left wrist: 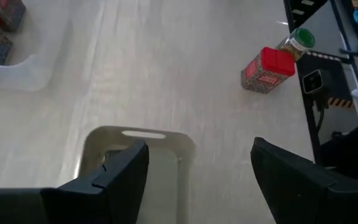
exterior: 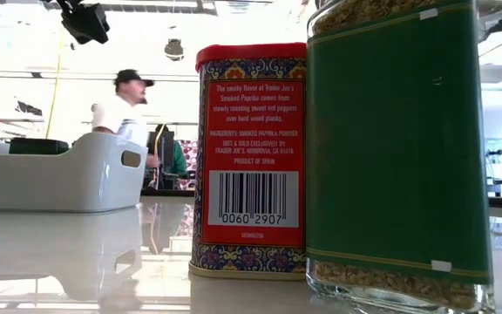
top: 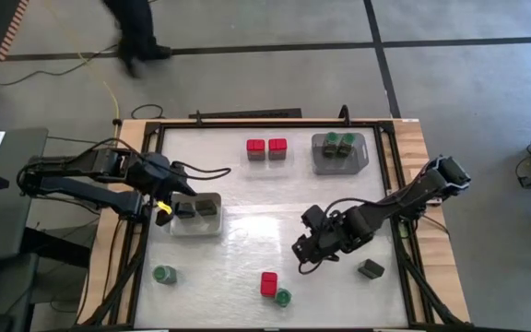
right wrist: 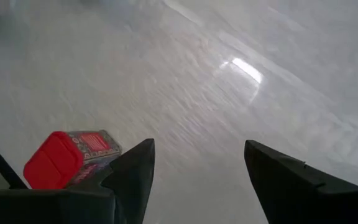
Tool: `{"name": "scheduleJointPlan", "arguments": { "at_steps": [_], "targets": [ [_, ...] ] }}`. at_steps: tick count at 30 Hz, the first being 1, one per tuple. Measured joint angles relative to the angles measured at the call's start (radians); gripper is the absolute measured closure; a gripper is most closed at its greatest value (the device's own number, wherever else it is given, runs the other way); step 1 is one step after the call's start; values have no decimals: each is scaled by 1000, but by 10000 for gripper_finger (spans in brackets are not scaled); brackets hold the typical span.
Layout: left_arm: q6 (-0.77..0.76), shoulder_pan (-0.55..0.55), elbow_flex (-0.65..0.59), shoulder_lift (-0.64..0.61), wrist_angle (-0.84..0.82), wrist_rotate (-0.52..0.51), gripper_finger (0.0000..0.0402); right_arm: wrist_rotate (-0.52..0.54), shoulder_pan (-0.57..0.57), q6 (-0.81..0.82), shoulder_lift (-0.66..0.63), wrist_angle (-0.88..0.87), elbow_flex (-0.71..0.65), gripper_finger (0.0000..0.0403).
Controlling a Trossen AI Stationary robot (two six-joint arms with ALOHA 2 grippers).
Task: Sort spices by type
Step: Put the green seasoning bottle into the black bin
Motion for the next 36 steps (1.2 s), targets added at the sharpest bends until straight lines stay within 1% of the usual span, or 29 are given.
{"name": "scheduleJointPlan", "arguments": {
  "at_steps": [4, 9, 12, 16, 19, 22, 25, 29, 32, 36],
  "targets": [
    [-30, -12, 0, 0, 0, 0, 132, 2, 15, -105, 0, 5, 0, 128],
    [-72, -24, 0, 0, 1, 0, 132, 2, 17, -124, 1, 2, 0, 123],
    [-93, -31, 0, 0, 1, 0, 132, 2, 22, -145, 1, -6, 0, 106],
    [-90, -38, 0, 0, 0, -3, 132, 1, 23, -147, 1, -40, 0, 65],
    [-73, -38, 0, 0, 0, -7, 132, 1, 22, -110, 1, -38, 0, 36],
    [-47, -38, 0, 0, 0, -15, 132, 1, 29, -39, 1, -38, 0, 18],
    [-22, -38, 0, 0, 0, -16, 132, -14, 36, -6, 1, -22, 0, 11],
    [-19, -38, 0, 0, -2, -16, 132, -16, 31, 98, 1, 8, 0, 10],
    [-19, -38, 0, 0, -6, -15, 132, -18, 30, 114, 1, 97, 0, 12],
    [-15, -38, 0, 0, -10, -14, 132, -25, 32, 24, 1, 405, 0, 22]
  ]
}}
